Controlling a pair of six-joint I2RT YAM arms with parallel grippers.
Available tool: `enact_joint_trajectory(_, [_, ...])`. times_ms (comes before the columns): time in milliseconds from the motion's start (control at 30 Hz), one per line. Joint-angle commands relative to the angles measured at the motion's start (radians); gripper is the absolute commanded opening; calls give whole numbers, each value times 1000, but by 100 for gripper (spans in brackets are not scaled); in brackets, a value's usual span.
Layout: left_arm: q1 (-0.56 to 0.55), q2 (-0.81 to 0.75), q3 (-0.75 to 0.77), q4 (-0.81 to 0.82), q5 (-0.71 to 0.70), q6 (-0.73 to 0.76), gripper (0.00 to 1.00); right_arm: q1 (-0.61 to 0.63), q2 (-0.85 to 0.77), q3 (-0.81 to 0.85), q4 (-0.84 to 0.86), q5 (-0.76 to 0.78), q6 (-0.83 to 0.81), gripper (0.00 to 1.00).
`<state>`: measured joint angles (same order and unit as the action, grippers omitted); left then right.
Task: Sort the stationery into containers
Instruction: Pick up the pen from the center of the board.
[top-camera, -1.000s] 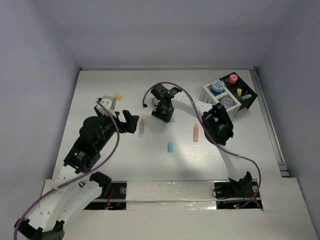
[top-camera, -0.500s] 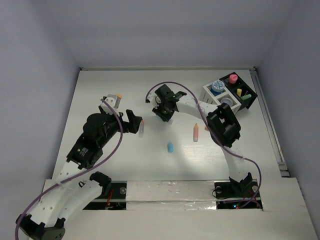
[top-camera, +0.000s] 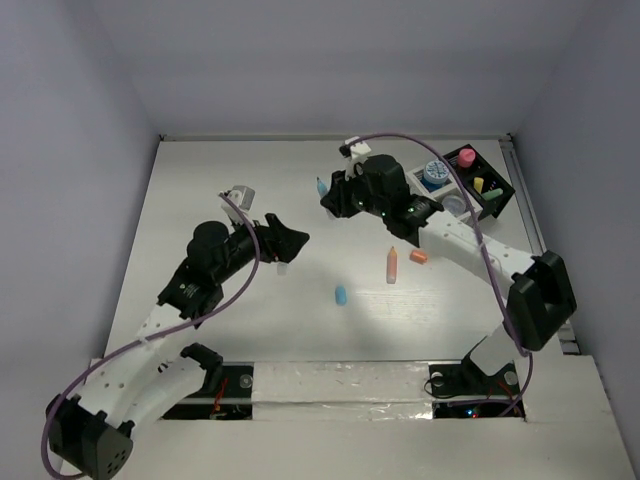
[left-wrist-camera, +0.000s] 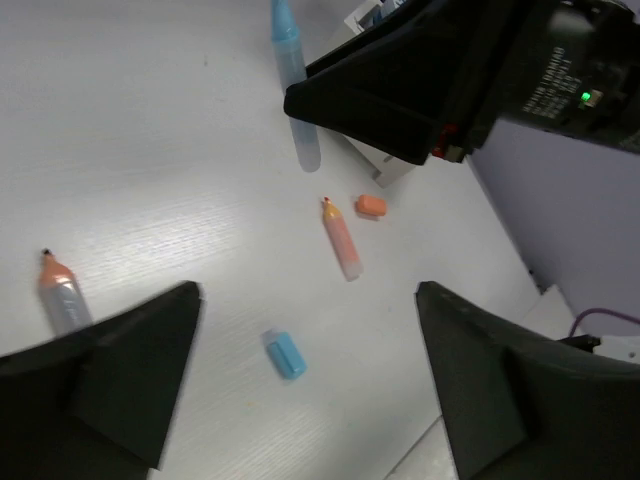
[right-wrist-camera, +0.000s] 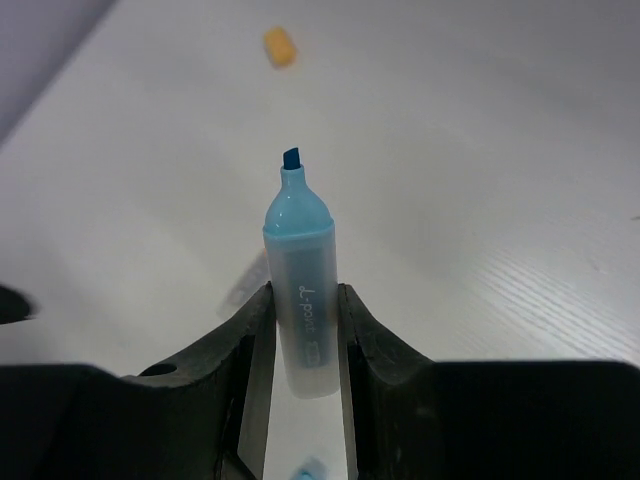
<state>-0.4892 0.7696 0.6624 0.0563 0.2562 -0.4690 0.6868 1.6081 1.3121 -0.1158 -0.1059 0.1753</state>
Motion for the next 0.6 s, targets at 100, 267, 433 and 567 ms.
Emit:
enact_joint_trajectory(100, [-104, 120, -46, 292, -23, -122, 62, 0, -106, -123, 275, -124, 271, 0])
enact_joint_trajectory(267, [-153, 197, -52, 384, -135, -117, 62, 0, -151, -197, 340, -152, 346, 0])
enact_joint_trajectory(433, [-175, 290, -41, 444, -178, -103, 52, 0, -171, -237, 383, -184, 369, 0])
enact_joint_trajectory(567, [-193, 335, -17, 439, -236, -80, 46, 10, -197, -272, 420, -201, 382, 0])
